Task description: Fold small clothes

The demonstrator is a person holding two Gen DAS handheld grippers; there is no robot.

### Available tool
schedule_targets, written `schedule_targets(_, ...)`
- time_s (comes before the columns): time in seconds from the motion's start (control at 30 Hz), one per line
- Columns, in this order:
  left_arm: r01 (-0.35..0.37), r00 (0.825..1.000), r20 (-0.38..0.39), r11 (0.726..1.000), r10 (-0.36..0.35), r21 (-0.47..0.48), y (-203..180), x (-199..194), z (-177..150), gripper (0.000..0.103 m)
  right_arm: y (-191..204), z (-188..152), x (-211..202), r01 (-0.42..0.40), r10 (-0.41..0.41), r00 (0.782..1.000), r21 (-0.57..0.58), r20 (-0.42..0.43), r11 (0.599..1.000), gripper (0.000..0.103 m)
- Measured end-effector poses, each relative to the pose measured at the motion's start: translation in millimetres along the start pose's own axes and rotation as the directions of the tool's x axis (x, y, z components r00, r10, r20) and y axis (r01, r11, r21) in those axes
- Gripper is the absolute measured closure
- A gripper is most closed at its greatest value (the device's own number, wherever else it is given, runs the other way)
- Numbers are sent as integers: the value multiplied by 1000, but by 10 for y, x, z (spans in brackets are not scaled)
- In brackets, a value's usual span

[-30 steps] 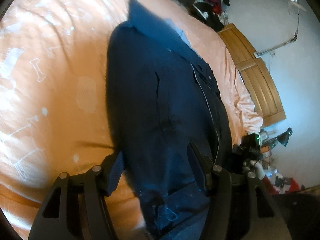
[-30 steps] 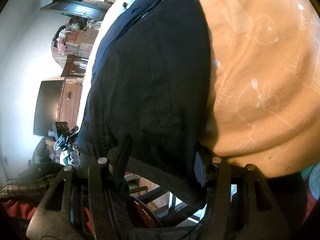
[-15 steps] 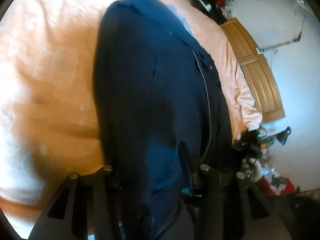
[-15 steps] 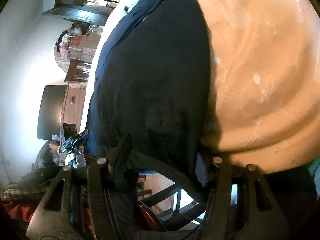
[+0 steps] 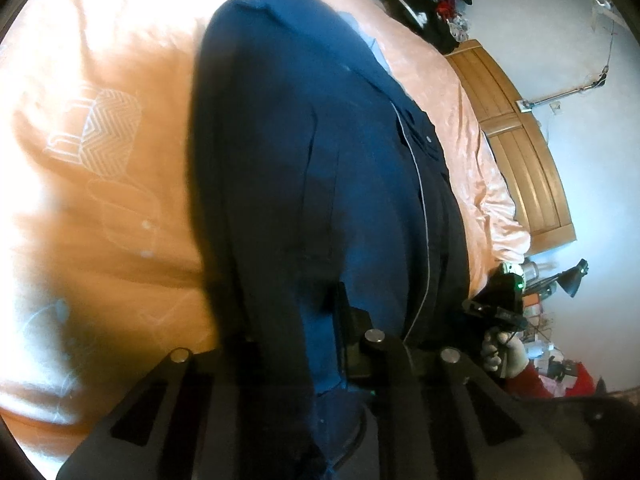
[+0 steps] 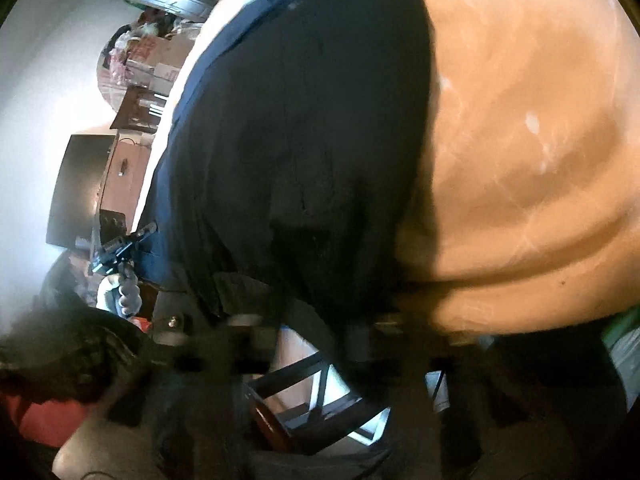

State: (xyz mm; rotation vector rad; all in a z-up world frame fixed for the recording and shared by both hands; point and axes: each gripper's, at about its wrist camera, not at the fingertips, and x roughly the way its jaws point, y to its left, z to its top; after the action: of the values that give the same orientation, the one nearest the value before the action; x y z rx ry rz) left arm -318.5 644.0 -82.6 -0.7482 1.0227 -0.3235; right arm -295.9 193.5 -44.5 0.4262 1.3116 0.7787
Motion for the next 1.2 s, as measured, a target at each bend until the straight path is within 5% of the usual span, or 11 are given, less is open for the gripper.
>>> schedule_targets(0.13, 92, 994, 54, 996, -92, -3, -187, -174, 44, 99, 288, 81, -454, -144, 150, 979, -51, 139, 988, 99)
schedule_targets(0.27, 233, 964, 121, 971, -238, 56, -594, -387, 310, 101, 580, 371, -807, -222, 243, 945, -114, 222, 968, 98)
schedule_targets(0.47, 377, 905, 203, 926, -375, 29, -801, -463, 974, 101, 706, 1107, -1059, -264, 297, 909, -148, 293, 953, 97)
schedule_targets(0.57, 396, 891, 231, 918, -390, 23, -797, -483, 1440, 101, 798, 1605, -1048, -259, 302, 902, -173, 308, 950, 96)
schedule_targets(0.77, 338, 905, 262, 941, -334, 33, -799, -142, 2529, 93, 516, 2826, -811, -225, 254, 912, -126, 323, 966, 90)
schedule_targets(0.87, 269, 934, 253, 963, -254, -26, -474, 304, 3156, 51, 165, 3264, -515, -125, 131, 947, -41, 293, 991, 81)
schedule_targets(0.97, 47, 982, 188, 982, -12, -184, 62, 874, 3529, 50, -153, 3407, -306, 2, -15, 958, 47, 287, 999, 51)
schedule_targets(1.0, -15, 985, 166, 979, 49, -202, 181, 1000, 3560, 54, -221, 3394, -272, 3, -18, 957, 53, 289, 999, 49)
schedule_targets(1.03, -24, 983, 174, 977, 62, -210, 245, 1061, 3555, 57, -255, 3377, -248, 3, -18, 958, 53, 287, 999, 46)
schedule_targets(1.2, 14, 967, 254, 988, 26, -156, 163, 886, 3496, 42, -378, 3288, -63, 56, -64, 968, 39, 242, 998, 43)
